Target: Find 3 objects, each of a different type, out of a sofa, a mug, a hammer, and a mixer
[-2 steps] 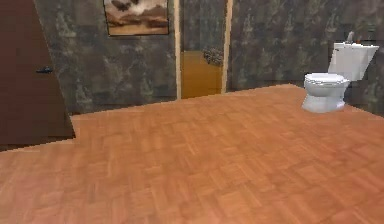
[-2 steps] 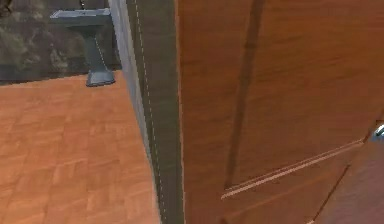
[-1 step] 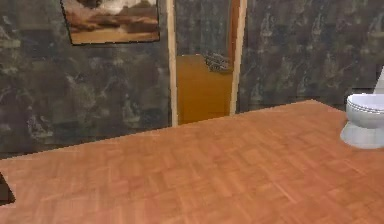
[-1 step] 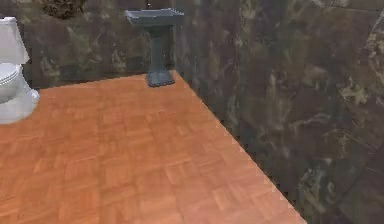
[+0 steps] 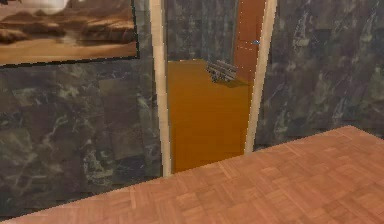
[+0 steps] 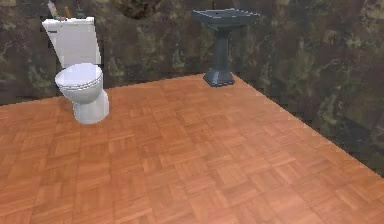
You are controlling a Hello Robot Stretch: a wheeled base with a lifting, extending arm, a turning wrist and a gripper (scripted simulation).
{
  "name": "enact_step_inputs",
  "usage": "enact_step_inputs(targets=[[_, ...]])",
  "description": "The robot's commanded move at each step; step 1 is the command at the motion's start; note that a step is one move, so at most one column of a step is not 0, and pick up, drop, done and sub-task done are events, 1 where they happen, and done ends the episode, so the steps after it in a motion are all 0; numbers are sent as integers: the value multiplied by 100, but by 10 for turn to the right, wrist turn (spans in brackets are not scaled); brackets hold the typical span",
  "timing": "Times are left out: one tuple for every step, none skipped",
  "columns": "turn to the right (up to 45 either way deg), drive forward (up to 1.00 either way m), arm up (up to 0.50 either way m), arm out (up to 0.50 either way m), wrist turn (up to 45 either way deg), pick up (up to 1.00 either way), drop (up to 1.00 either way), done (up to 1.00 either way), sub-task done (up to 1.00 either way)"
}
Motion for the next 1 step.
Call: enact_step_inputs(targets=[[30, 0, 0, 0, 0, 0, 0, 0, 0]])
